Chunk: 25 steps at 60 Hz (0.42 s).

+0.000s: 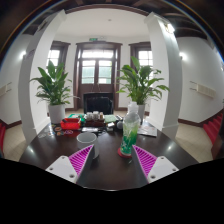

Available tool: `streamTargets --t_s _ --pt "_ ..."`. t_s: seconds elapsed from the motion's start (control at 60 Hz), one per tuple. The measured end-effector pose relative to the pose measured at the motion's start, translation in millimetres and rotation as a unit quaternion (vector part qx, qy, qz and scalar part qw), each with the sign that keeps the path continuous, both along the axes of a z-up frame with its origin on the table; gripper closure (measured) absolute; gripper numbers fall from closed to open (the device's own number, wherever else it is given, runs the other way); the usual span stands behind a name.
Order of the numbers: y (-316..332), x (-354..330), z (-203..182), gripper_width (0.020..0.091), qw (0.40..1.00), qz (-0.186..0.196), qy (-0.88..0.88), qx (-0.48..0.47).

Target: Pour water

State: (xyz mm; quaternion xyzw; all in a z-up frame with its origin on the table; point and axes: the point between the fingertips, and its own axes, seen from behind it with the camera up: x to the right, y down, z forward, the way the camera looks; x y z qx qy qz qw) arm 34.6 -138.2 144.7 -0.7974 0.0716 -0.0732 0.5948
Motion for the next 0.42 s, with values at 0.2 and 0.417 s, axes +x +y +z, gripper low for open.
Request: streamTargets --t_s 0.2,0.417 --pt "-19.5 -32.4 13.8 0.0358 0.999 0.036 0.013 0.01" --pt "-25.0 -47.6 24.9 0.0361 0.998 0.046 0.026 0.033"
